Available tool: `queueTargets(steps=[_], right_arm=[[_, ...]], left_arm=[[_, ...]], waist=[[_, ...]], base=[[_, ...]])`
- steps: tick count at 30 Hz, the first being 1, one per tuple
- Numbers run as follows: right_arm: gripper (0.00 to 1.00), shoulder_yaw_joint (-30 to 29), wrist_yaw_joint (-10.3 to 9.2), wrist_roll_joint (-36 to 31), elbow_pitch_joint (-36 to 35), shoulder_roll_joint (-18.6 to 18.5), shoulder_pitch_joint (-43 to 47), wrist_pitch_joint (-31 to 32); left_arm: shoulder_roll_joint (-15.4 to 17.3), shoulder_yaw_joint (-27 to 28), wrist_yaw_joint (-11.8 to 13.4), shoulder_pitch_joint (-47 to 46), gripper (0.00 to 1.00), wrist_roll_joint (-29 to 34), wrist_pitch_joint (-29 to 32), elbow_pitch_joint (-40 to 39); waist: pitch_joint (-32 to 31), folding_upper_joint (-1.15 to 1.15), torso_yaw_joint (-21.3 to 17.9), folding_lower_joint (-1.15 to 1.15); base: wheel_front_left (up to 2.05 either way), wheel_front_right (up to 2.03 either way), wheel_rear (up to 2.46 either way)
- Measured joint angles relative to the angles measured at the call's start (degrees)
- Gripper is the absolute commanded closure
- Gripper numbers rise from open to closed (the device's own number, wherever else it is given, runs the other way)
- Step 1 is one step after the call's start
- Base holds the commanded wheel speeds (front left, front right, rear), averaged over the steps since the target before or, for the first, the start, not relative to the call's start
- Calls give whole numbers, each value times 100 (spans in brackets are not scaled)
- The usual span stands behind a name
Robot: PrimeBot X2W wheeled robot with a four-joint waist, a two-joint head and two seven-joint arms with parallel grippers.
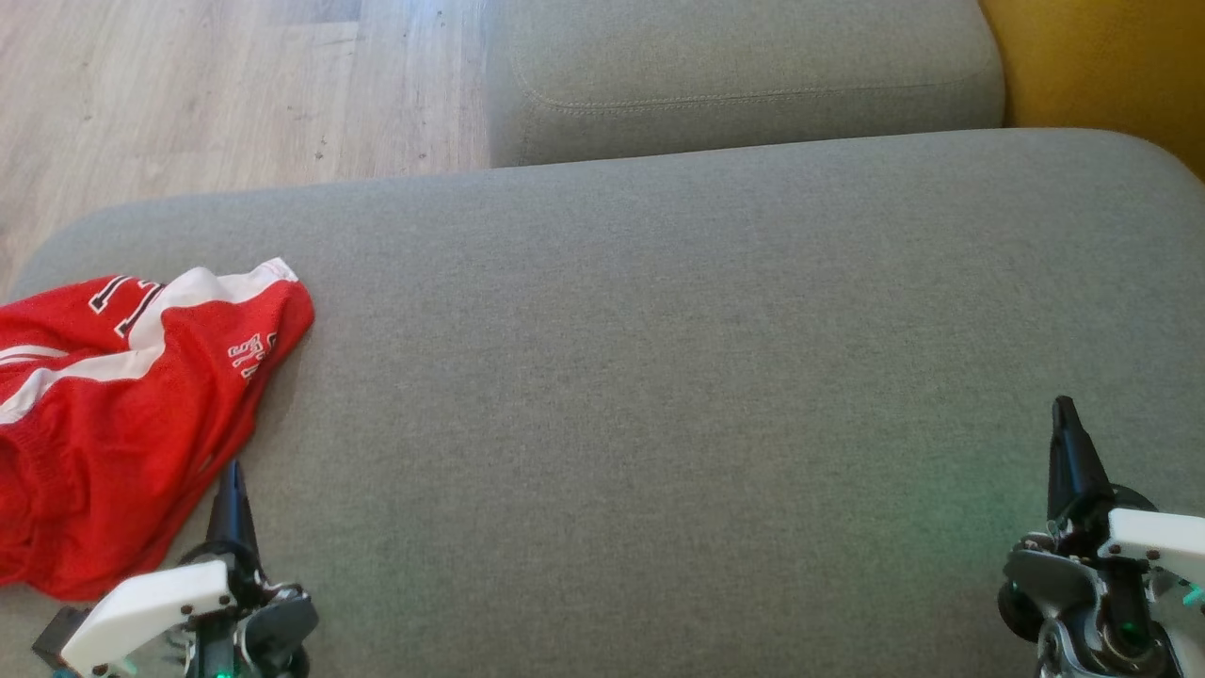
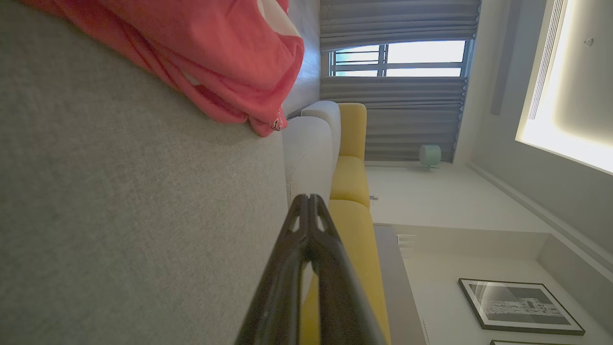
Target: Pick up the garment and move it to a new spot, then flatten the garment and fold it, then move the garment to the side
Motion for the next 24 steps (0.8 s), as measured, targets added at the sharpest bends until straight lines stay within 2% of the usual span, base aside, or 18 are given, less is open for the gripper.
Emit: queueTargets(steps=[24], right_arm=[[100, 0, 0, -1, 0, 0, 0, 0]], left_arm=[[0, 0, 0, 0, 100, 0, 0, 0]], waist=[[0, 0, 0, 0]], base=[[0, 0, 0]])
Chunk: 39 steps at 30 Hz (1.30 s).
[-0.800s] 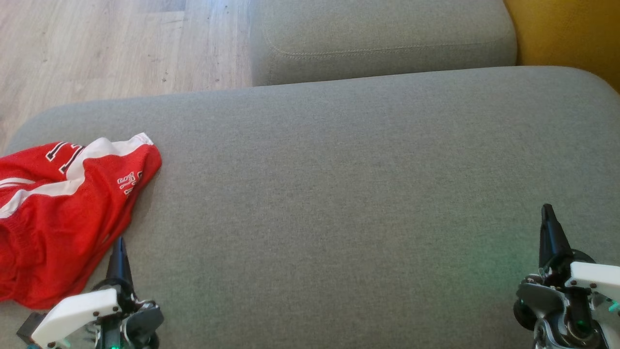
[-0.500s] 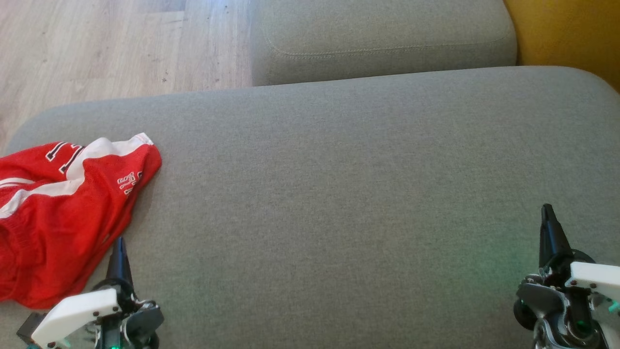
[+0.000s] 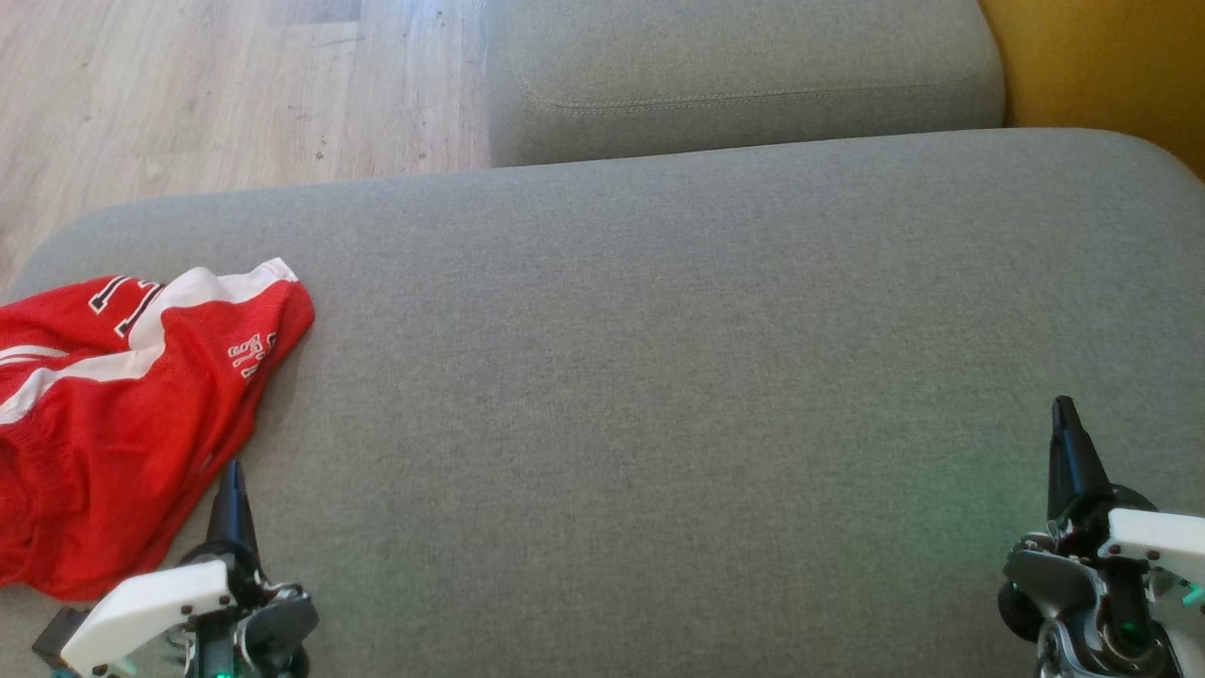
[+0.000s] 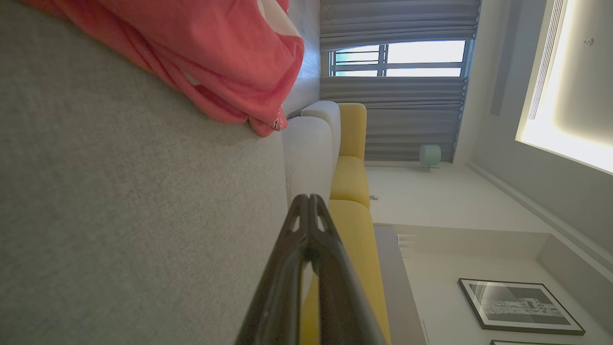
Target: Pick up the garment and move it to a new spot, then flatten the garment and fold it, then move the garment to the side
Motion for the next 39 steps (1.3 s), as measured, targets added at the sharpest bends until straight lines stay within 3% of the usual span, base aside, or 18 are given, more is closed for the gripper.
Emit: queueTargets(steps=[12, 13, 18, 24, 39], right_arm=[[100, 0, 0, 1, 0, 0, 0, 0], [0, 0, 0, 0, 0, 0, 0, 0], [0, 20, 0, 1, 493, 19, 344, -3], [0, 181, 0, -35, 522, 21, 417, -64], [0, 539, 0, -1254, 415, 21, 397, -334]], left_arm=[[0, 0, 0, 0, 100, 0, 0, 0], [0, 0, 0, 0, 0, 0, 0, 0], [-26, -47, 5, 310, 0, 0, -3, 464], [-32, -89, 5, 444, 0, 52, -81, 442], [-33, -86, 4, 468, 0, 1268, -338, 94]], waist=[[0, 0, 0, 0], [0, 0, 0, 0], [1, 0, 0, 0], [-40, 0, -6, 0], [-105, 0, 22, 0]], base=[[0, 0, 0], [0, 0, 0], [0, 0, 0], [0, 0, 0], [0, 0, 0]])
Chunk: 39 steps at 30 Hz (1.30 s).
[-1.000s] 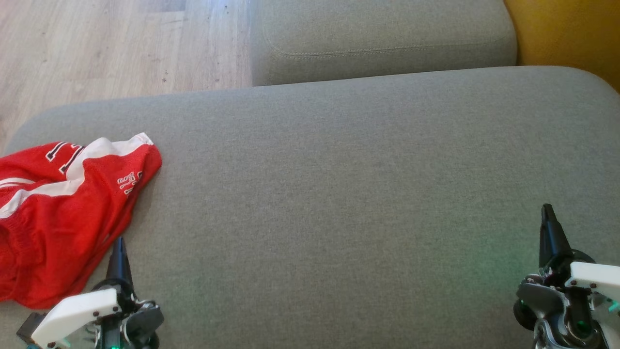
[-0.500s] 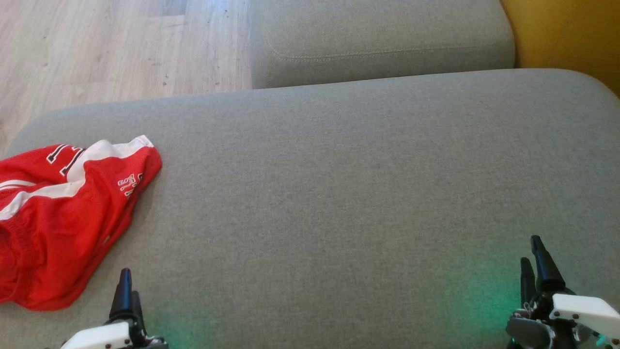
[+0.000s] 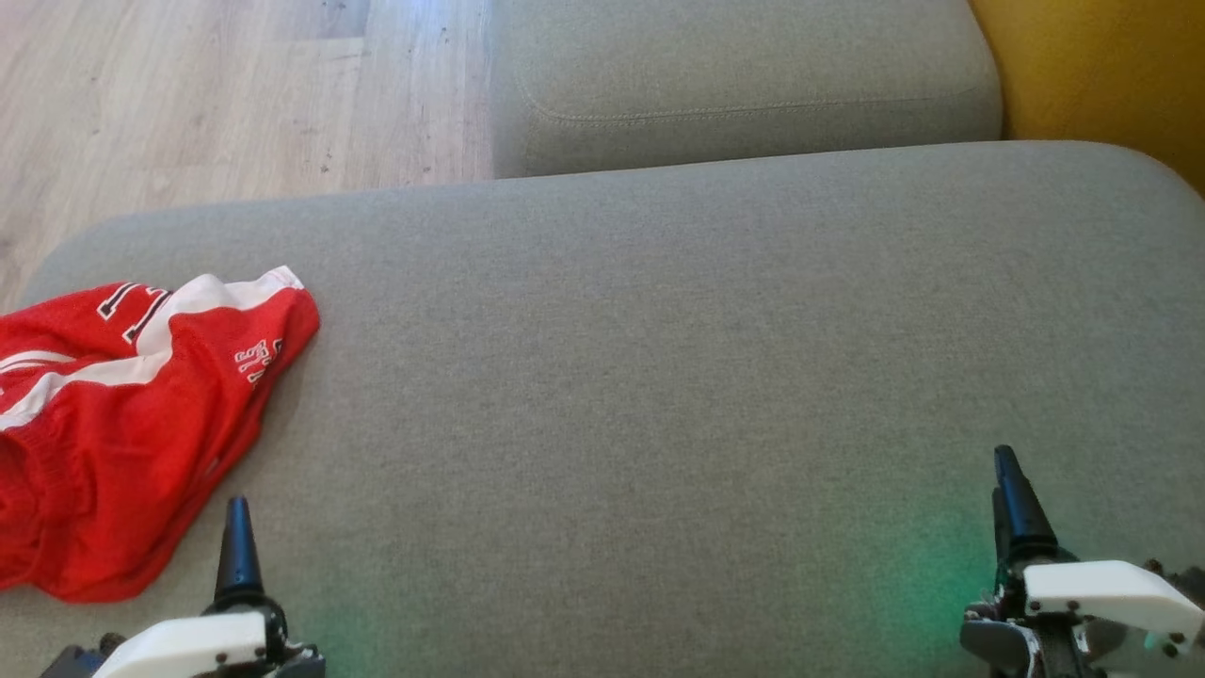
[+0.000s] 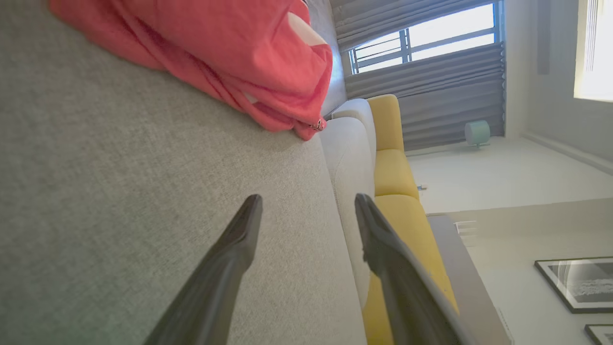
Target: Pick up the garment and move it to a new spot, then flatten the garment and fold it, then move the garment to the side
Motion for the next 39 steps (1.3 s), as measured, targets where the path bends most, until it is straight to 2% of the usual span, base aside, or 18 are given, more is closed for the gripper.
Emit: queueTargets(steps=[9, 20, 39], right_arm=[[0, 257, 0, -905, -151, 1, 0, -138], [0, 594, 0, -1855, -212, 1, 1, -320], [0, 970, 0, -3050, -281, 0, 32, -597]], left_arm=[[0, -82, 19, 34, 0, 922, -146, -226], [31, -259, 257, 251, 0, 1807, -324, -365], [230, -626, 514, 477, 0, 3109, -606, -653]], waist=[[-62, 0, 38, 0], [-159, 0, 61, 1], [-362, 0, 87, 0]], base=[[0, 0, 0], [0, 0, 0], [0, 0, 0]])
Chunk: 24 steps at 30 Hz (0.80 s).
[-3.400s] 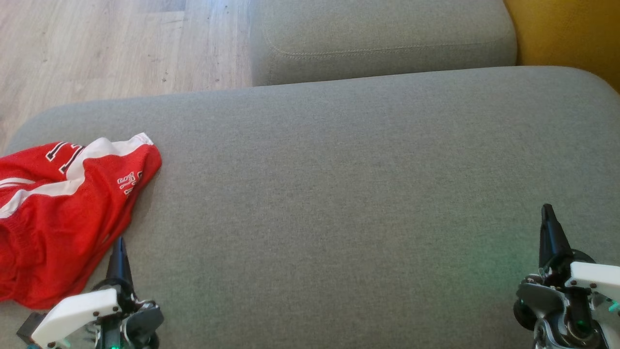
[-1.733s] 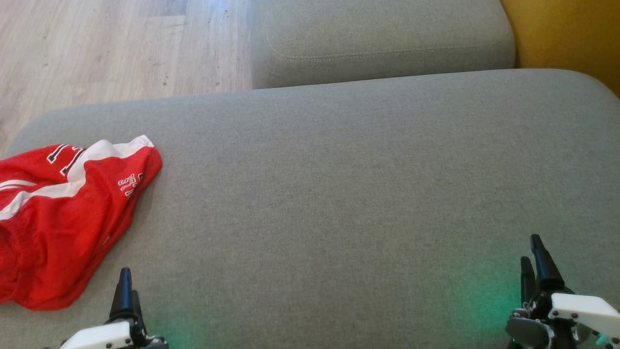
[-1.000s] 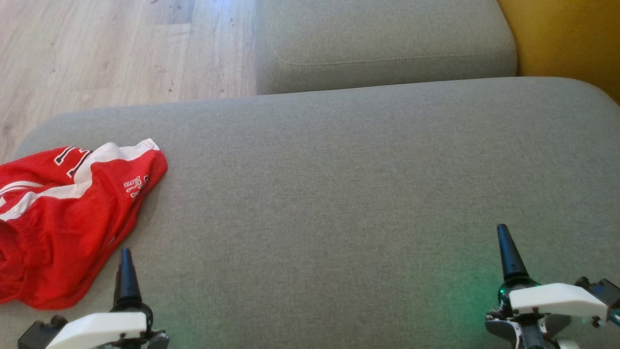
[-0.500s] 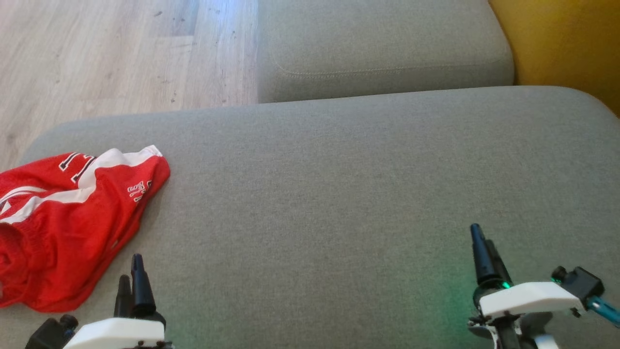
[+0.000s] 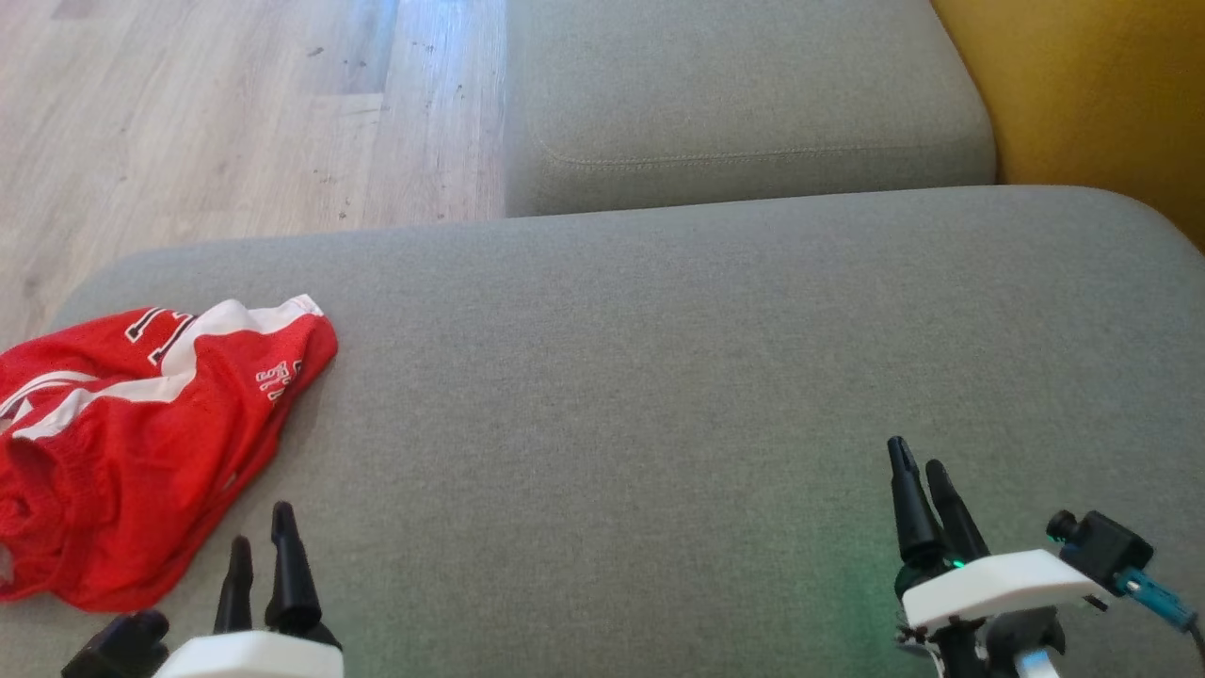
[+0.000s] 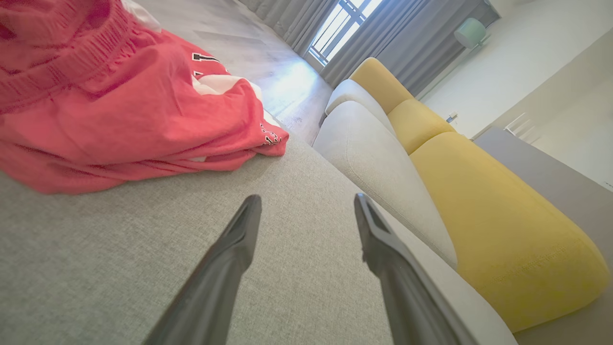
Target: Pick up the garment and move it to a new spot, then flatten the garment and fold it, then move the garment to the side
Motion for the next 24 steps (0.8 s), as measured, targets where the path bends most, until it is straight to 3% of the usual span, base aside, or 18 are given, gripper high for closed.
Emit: queueTargets(steps=[24], right_arm=[[0, 271, 0, -1573, -86, 0, 104, -413]], left_arm=[[163, -270, 192, 241, 0, 1631, -404, -292]], waist=[[-131, 0, 34, 0]], base=[[0, 0, 0]])
